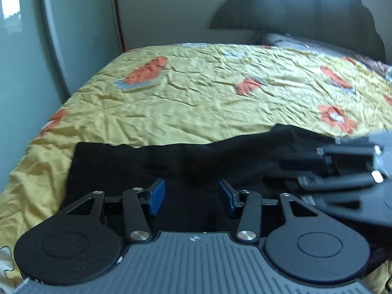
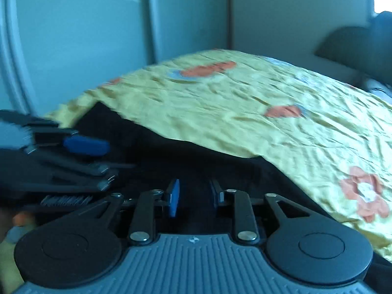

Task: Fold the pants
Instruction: 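Open the left gripper and smooth the folded trousers with both grippers, then grasp the trouser hem end with the left gripper and lift it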

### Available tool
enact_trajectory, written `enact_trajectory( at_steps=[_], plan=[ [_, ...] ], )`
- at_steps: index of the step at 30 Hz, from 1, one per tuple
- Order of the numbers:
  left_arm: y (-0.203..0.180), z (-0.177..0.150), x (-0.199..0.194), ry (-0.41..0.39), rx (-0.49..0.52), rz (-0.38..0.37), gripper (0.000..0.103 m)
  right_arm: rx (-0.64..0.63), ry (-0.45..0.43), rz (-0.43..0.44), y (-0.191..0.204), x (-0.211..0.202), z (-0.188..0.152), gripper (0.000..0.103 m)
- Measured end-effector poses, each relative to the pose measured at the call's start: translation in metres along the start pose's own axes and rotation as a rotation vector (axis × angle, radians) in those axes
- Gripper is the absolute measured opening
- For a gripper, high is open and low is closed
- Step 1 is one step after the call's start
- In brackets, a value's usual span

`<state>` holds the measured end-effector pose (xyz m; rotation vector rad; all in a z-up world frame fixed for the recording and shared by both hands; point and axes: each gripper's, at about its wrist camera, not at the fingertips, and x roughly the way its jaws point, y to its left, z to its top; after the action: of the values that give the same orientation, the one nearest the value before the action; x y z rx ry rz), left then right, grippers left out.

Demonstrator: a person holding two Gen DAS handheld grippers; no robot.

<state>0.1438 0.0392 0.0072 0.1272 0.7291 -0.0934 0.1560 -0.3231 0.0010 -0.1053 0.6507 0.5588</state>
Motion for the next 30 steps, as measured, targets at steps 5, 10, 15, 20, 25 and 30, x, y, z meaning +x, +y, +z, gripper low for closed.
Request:
enact_trajectory(
  at_steps=[5,10,15,20,25,30],
  plan=[
    [0.009,-0.013,0.012,0.037,0.007,0.042,0.056,-0.010,0.054,0.037,0.018,0.013,-0.017,0.040],
    [0.007,-0.016,0.009,0.019,0.023,0.044,0.062,-0.019,0.028,-0.044,0.025,0.017,-0.021,0.066],
    [0.003,-0.021,0.005,0.003,0.035,0.059,0.068,0.012,0.019,-0.065,0.026,0.016,-0.025,0.068],
    [0.009,-0.023,-0.002,-0.011,0.037,0.100,0.075,-0.015,-0.004,-0.097,0.039,0.003,-0.027,0.069],
    [0.017,-0.027,-0.004,-0.009,0.033,0.120,0.076,-0.014,0.001,-0.100,0.041,0.006,-0.033,0.074],
    [0.035,-0.029,-0.014,-0.032,0.021,0.157,0.076,-0.032,-0.019,-0.139,0.050,-0.002,-0.031,0.074]
  ],
)
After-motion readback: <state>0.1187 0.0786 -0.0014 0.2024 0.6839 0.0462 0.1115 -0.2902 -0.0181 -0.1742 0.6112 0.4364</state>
